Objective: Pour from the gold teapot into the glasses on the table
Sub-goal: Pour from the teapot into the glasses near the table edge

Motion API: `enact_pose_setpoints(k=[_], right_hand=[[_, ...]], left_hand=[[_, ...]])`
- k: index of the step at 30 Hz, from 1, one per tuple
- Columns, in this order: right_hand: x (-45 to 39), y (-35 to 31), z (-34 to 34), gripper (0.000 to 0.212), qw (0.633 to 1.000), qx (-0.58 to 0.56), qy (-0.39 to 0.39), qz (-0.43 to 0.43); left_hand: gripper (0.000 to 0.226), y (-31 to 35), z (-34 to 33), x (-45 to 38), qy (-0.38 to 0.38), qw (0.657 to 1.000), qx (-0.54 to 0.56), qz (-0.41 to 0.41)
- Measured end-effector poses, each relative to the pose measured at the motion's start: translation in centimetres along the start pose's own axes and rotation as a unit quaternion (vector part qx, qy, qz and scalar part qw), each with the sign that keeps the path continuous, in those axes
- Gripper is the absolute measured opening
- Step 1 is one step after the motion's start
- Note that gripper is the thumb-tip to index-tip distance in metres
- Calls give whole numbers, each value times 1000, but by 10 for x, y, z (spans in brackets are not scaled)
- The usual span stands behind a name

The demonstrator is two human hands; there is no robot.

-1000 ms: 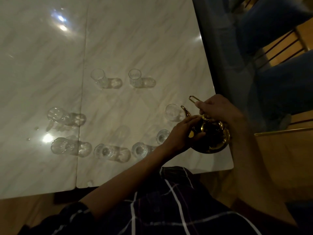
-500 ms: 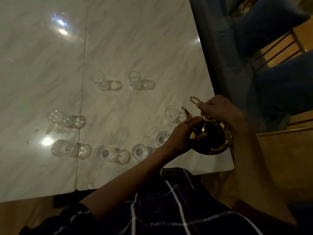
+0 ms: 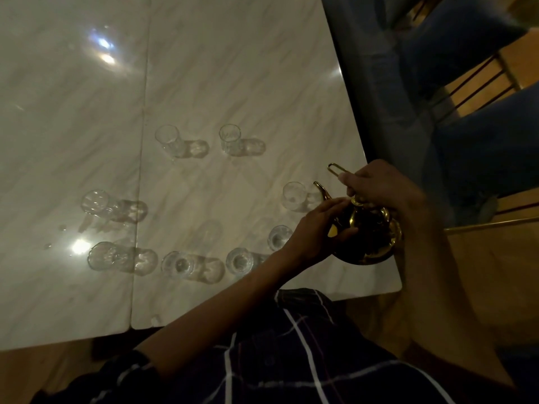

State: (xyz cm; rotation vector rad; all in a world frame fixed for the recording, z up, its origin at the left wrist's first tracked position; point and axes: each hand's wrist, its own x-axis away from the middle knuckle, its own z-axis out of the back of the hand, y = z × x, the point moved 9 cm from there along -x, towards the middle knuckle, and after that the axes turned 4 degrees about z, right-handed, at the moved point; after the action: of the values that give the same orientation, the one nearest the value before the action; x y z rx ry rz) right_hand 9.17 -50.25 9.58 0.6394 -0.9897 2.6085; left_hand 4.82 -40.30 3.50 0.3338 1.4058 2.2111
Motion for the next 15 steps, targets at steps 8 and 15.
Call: enact_pose_setpoints(k=[8, 15], right_hand=[[-1, -2, 4, 39, 1000, -9, 7, -1], [-4, -2, 1, 39, 1000, -12, 0, -3]], left_hand=[[57, 1, -3, -1, -1, 1000, -22, -7], [52, -6, -11, 2, -16, 999, -49, 0]])
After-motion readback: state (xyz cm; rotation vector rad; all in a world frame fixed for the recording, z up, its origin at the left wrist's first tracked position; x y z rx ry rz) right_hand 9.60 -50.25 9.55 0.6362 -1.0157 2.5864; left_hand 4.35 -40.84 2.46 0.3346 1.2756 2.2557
